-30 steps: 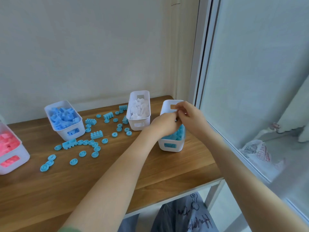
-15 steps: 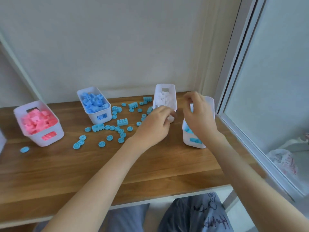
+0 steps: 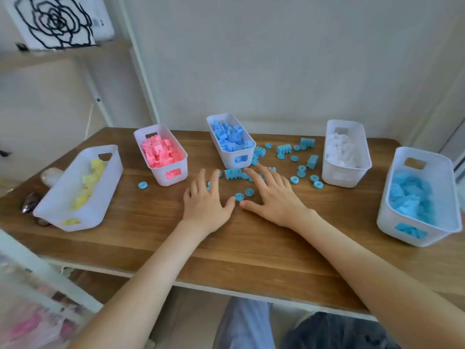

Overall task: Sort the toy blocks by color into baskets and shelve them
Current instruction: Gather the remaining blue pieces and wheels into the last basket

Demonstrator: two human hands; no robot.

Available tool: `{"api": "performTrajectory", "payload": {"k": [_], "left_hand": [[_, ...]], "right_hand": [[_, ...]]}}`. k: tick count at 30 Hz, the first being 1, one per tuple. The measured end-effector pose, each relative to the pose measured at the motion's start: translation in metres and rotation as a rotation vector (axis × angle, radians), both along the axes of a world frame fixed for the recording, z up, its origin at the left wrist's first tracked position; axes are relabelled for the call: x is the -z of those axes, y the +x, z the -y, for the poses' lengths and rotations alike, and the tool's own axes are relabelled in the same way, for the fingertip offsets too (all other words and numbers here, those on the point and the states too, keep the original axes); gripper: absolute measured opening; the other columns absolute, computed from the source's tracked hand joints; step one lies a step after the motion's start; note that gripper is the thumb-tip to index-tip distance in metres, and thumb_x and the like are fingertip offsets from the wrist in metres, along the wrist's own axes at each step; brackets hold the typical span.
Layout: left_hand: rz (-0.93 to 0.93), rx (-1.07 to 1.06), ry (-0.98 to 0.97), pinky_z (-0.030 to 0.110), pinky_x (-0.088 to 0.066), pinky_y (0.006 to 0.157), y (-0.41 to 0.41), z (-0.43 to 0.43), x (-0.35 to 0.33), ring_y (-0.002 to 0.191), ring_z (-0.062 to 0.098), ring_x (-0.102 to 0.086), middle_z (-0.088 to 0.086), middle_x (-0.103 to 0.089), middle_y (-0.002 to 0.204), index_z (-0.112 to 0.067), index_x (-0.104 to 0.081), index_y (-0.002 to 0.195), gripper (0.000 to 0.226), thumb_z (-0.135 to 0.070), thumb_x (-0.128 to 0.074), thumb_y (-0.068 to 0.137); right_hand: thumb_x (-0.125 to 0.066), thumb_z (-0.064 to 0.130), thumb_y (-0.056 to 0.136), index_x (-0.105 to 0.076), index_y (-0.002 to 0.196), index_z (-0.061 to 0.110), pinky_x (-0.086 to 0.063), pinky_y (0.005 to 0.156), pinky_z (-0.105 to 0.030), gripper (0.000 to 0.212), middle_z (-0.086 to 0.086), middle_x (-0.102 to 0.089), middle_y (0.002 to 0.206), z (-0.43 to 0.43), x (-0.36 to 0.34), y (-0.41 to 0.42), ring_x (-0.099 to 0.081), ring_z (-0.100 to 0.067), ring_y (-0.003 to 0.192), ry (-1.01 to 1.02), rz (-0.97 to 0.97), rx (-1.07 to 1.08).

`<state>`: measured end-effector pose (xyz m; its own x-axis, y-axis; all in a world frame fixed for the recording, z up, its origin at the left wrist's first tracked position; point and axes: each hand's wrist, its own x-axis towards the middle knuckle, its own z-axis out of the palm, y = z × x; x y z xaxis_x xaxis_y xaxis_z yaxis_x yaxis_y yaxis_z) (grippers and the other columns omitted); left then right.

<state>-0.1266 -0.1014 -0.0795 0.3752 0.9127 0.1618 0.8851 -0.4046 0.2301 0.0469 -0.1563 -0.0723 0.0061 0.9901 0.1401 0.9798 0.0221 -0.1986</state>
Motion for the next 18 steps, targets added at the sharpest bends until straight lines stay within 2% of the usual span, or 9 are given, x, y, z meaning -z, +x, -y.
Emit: {"api": "performTrajectory", "payload": {"k": [3,7,11,15,18], "left_hand": [[-0.039,0.022,-0.003,0.047,-0.016,0.114,0.011,-0.008,0.005,0.14,0.027,-0.019,0.01,-0.02,0.154,-0.024,-0.012,0.149,0.069,-0.057,-0.034,0.092],[-0.06,0.042,0.111,0.04,-0.028,0.102,0.024,-0.011,0.007,0.124,0.026,-0.033,0.009,-0.036,0.139,-0.019,-0.025,0.144,0.055,-0.045,-0.033,0.096],[-0.079,0.184,0.194,0.034,-0.033,0.09,0.027,-0.015,0.01,0.112,0.023,-0.04,0.006,-0.041,0.127,-0.017,-0.041,0.128,0.035,-0.033,-0.032,0.099],[-0.009,0.269,0.22,0.026,-0.03,0.079,0.025,-0.018,0.011,0.101,0.018,-0.043,0.003,-0.045,0.114,-0.017,-0.045,0.113,0.021,-0.028,-0.035,0.099],[0.052,0.319,0.204,0.021,-0.03,0.07,0.024,-0.018,0.009,0.085,0.011,-0.048,0.0,-0.048,0.103,-0.016,-0.044,0.107,0.014,-0.026,-0.037,0.1]], "right_hand": [[-0.026,0.065,0.091,-0.022,0.147,0.035,-0.016,0.113,-0.042,0.063,0.001,-0.019,0.154,-0.012,0.002,0.0,-0.017,-0.022,0.142,-0.088,0.066,-0.003],[-0.032,0.05,0.096,-0.04,0.133,0.031,-0.03,0.1,-0.036,0.042,0.003,-0.04,0.133,-0.014,0.007,0.001,-0.035,-0.018,0.124,0.062,0.068,-0.004],[-0.039,0.043,0.096,-0.047,0.118,0.021,-0.041,0.086,-0.029,0.032,0.001,-0.047,0.113,-0.014,0.009,0.003,-0.045,-0.017,0.104,0.136,0.023,-0.059],[-0.038,0.046,0.097,-0.045,0.109,0.02,-0.036,0.064,-0.023,0.03,0.009,-0.041,0.094,-0.015,0.004,0.0,-0.05,-0.011,0.092,0.143,0.04,0.007],[-0.035,0.048,0.097,-0.046,0.11,0.02,-0.034,0.059,-0.024,0.033,0.006,-0.052,0.095,-0.015,0.003,-0.002,-0.055,-0.012,0.088,0.154,0.102,0.063]]}}
